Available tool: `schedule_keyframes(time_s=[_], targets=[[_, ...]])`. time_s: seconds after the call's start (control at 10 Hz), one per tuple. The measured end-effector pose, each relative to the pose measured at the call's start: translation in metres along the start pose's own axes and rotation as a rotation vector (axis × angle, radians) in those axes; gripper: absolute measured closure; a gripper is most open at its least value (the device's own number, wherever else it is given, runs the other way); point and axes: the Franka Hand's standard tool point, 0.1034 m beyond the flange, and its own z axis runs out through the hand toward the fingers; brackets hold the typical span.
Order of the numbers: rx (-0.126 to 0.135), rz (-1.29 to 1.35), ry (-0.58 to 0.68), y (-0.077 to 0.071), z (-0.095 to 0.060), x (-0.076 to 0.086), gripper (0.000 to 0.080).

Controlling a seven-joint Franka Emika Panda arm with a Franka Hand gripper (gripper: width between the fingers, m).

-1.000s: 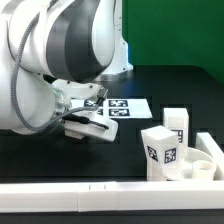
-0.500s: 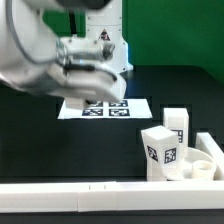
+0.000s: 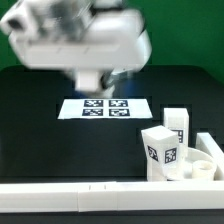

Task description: Assemble stool

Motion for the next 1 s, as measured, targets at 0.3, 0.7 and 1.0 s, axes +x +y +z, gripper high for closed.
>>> schedule_keyframes(time_s=[0.3,0.7,1.0], targets=[[0.021,-0.062,0.285,-0.045,-0.023,0.010,0.0469],[0.007,-0.117,0.525,-0.072,-0.030,0.020,0.0469],[0.052,-0.190,0.804,-0.131,-0.017,0.017,0.0469]])
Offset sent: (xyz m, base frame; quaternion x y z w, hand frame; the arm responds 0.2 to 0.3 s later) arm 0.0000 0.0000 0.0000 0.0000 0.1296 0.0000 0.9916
